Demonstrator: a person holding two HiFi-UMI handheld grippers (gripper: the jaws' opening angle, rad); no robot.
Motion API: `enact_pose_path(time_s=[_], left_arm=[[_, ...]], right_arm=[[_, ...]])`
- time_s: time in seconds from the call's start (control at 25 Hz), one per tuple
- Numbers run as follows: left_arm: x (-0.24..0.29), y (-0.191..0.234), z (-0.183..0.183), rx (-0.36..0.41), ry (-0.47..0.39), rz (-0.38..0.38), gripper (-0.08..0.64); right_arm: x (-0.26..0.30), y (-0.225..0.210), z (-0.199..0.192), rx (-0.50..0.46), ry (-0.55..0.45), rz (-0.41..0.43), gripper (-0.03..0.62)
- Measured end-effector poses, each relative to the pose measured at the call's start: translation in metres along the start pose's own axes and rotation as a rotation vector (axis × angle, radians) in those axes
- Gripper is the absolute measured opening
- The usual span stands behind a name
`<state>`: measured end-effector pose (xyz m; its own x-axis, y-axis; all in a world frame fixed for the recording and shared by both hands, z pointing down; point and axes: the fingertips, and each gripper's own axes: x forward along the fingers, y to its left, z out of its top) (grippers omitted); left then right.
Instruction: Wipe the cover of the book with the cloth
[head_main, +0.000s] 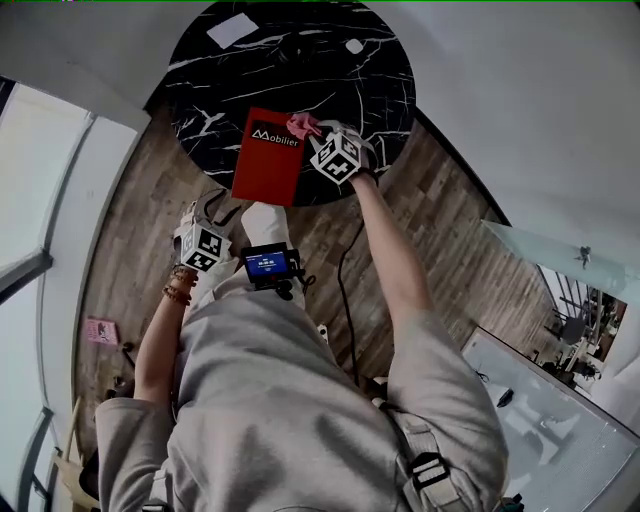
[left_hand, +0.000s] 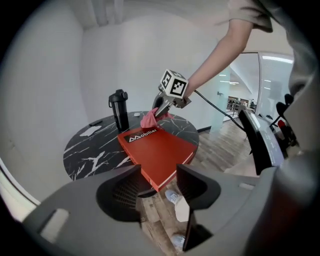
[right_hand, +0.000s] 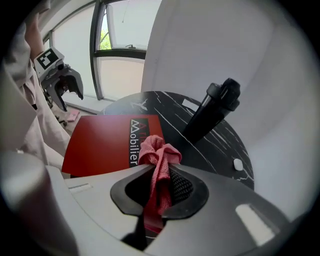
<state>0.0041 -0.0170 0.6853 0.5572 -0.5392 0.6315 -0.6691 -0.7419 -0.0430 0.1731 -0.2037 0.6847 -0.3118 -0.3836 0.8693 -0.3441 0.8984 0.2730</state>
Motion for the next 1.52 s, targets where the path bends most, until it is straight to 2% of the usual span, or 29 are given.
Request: enact_pose_path(time_s=[0.28,0.48,0.68,0.92,1.52], left_arm=[[0.030,-0.010,-0.021,-0.007,0.086,-0.026,0.219],[0.042,-0.012,-0.024,0.014,0.117,-0.006,0.219],[0.047,-0.007,-0.025,0.002,0.132,0.028,0.219],[0.047,-0.008,-0.025,-0.009,0.140,0.034,0.220],[0.047,-0.007,-0.025,-0.009,0.136,0.032,0.225]], right_arm=[[0.031,0.015,-0.010,0.012,0.066,0.139,0.061],[0.033,0.019,-0.013,0.018,0.090,0.199,0.060],[0.034,0.023,-0.012,-0.010,0.156,0.224,0.060],[0.034,0.025,-0.012,0.022,0.201,0.228,0.058],[0.026,0.045,-0.015,0.048,0.211,0.239,0.058]])
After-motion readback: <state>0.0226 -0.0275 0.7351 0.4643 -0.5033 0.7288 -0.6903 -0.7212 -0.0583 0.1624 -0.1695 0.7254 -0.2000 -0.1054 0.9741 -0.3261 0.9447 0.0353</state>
